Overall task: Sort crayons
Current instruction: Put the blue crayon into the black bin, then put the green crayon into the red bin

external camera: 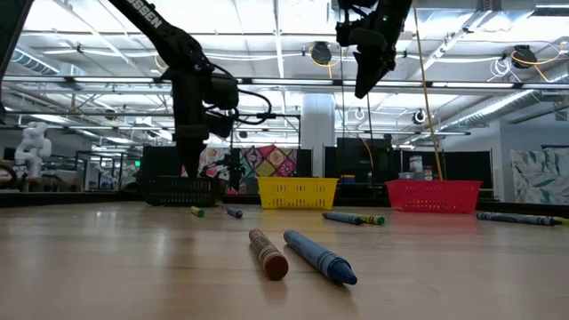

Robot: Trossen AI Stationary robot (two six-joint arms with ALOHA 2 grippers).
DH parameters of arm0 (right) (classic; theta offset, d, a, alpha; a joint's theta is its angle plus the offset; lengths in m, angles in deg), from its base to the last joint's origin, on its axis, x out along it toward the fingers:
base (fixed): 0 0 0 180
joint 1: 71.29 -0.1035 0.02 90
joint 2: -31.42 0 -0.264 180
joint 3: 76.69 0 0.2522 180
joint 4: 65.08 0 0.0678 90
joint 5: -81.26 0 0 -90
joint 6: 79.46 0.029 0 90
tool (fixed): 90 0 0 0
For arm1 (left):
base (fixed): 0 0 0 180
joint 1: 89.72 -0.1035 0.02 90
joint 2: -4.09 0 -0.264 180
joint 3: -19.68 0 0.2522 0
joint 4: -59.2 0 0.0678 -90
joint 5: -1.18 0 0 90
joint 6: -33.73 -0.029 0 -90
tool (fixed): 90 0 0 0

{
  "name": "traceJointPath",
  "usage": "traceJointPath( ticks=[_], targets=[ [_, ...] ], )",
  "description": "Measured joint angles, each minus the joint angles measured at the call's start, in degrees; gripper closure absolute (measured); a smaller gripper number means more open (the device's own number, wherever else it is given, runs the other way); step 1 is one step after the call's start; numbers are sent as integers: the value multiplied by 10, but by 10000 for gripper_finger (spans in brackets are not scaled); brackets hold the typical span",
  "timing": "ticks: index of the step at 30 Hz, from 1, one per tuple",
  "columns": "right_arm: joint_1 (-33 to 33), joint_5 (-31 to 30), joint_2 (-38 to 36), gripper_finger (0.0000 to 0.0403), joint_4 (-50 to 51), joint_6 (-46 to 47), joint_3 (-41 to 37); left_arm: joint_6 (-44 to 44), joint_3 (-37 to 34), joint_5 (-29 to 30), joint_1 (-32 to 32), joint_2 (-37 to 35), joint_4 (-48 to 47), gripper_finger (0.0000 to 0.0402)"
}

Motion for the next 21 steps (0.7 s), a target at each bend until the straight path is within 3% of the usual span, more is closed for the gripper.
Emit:
traceJointPath(
  ticks=[12,21],
  targets=[
    [0,0,0,332,0,5,0,-5,0,2,0,0,-2,312],
    [0,1,0,332,-10,-46,0,-1,0,10,0,0,-8,306]
  ],
)
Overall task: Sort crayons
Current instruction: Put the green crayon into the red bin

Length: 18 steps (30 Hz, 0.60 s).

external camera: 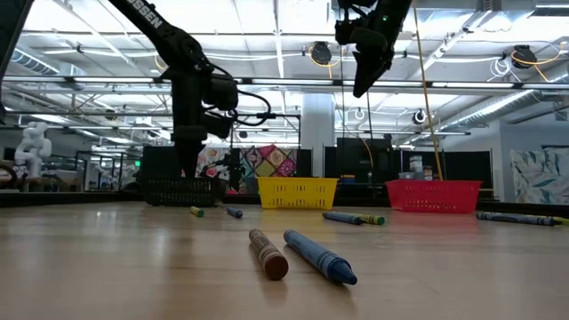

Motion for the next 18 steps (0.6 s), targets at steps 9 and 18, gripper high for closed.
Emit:
traceJointPath(
  ticks=[9,18],
  targets=[
    [2,128,0,332,-37,-19,0,1,4,11,19,-15,-17,306],
    [-2,116,0,332,93,120,0,1,22,64,57,-97,-62,306]
  ],
)
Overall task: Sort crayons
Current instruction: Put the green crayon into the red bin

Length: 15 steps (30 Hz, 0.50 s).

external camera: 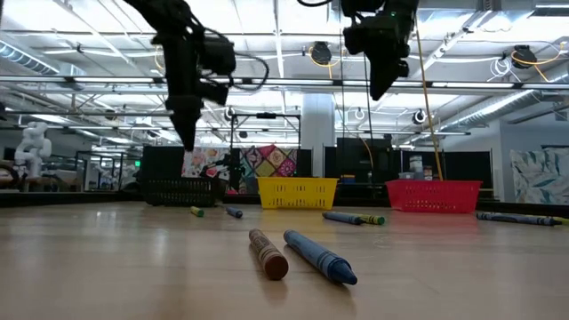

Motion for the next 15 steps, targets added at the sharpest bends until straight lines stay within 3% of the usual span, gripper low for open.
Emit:
traceJointPath(
  ticks=[8,15],
  targets=[
    [-31,-17,0,332,2,93,0,30,0,-2,27,-68,-59,306],
    [-91,-34,3,332,-12,170,0,54,0,-3,70,-81,-103,306]
  ],
)
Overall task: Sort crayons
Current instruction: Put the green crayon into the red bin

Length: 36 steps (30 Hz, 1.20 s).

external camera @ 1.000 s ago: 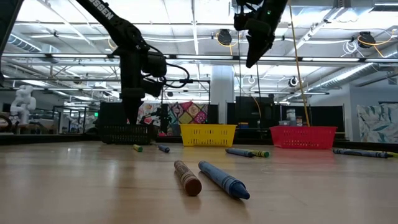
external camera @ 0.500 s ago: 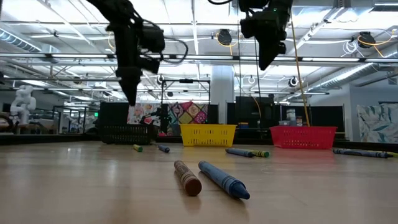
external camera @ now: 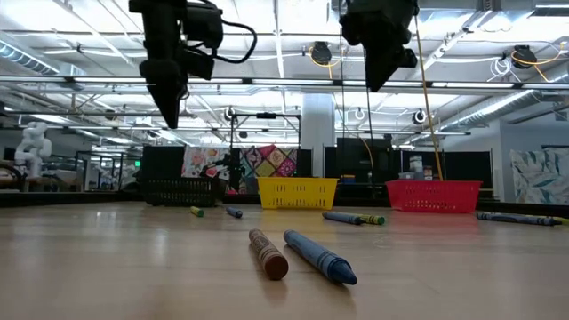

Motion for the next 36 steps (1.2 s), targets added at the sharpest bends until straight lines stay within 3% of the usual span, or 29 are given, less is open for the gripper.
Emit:
traceJointPath(
  ticks=[5,13,17,26,31,36],
  targets=[
    [-33,-43,35,332,-11,17,0,2,0,0,31,0,-2,306],
    [-69,-6,129,335,-4,13,0,11,0,-18,75,0,-25,306],
    [-94,-6,156,357,-5,21,0,6,0,-18,85,0,-42,306],
    [-134,-35,188,398,-37,135,0,-10,0,-14,86,0,-41,306],
    [-164,-40,198,386,-48,138,0,-10,0,-14,86,0,-41,306],
    [-185,-38,199,344,-77,150,0,-10,0,-13,86,0,-40,306]
  ],
)
